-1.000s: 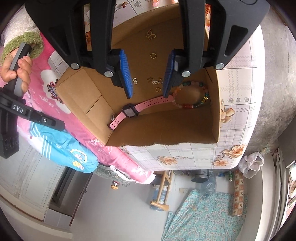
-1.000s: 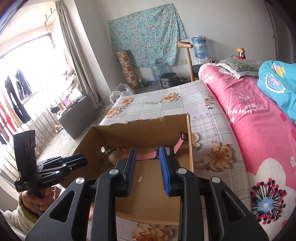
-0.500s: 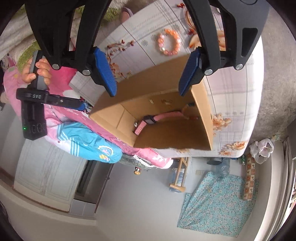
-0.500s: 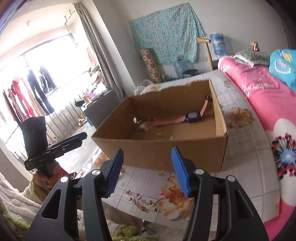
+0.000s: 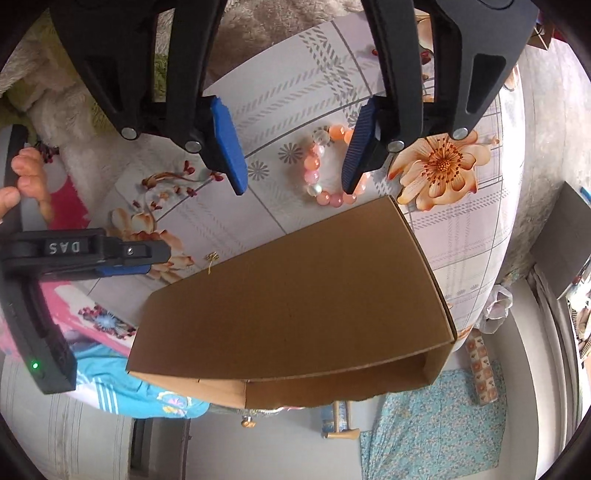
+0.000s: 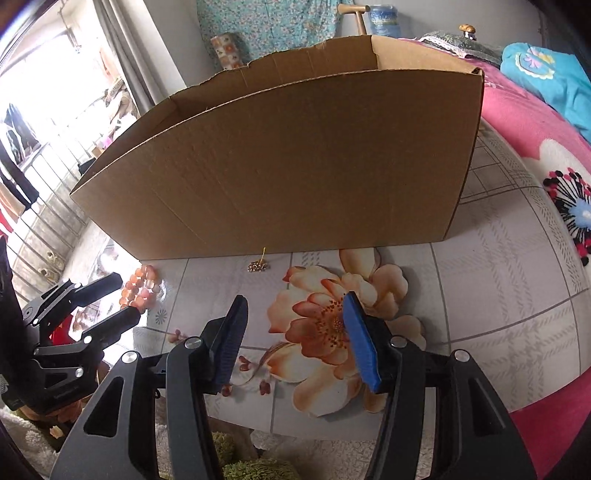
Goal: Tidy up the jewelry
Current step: 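Lower the left tool onto the pink bead bracelet and close while the right tool approaches the gold charm, then close the right tool on the gold flower charm while the left tool holds the bracelet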
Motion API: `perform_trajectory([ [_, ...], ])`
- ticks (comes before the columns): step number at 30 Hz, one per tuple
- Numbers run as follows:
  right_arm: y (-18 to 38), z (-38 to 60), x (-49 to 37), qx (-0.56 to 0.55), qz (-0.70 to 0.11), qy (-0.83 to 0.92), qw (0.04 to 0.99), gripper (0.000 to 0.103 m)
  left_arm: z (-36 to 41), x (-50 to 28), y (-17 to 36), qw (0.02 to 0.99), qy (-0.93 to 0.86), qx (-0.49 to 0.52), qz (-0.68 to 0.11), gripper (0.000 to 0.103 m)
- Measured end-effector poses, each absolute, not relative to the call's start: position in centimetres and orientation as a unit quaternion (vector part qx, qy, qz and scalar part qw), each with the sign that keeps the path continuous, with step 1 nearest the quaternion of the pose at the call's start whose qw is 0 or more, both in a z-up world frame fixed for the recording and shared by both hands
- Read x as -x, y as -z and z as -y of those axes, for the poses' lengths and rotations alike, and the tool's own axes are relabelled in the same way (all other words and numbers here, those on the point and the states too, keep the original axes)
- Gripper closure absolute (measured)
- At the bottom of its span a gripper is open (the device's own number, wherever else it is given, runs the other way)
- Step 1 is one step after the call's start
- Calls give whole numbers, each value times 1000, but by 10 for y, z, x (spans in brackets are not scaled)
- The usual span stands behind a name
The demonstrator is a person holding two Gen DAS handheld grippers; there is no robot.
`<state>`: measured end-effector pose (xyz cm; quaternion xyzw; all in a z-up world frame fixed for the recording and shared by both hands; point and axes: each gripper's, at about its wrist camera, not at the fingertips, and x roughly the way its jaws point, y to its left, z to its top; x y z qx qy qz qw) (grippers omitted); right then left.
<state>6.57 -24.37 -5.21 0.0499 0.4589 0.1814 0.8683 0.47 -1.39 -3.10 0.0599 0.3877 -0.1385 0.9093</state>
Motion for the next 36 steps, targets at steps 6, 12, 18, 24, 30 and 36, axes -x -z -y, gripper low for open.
perform_trajectory([
  [6,57,246,-65,-58,-457,-173,871,50,9,-11,42,901,111,-52,-416,67],
  [12,58,249,-64,-64,-452,-178,871,50,9,-16,38,902,98,-50,-418,83],
  [18,57,259,-60,-75,-450,-192,869,50,19,-19,37,894,132,-28,-427,95],
  [24,49,250,-58,-58,-425,-213,878,52,36,-18,40,895,139,-41,-422,95],
  [30,50,233,-74,-49,-428,-212,877,66,38,-21,41,896,140,-36,-419,95],
  [36,55,234,-87,-88,-440,-197,871,77,32,-18,41,897,143,-33,-417,94],
])
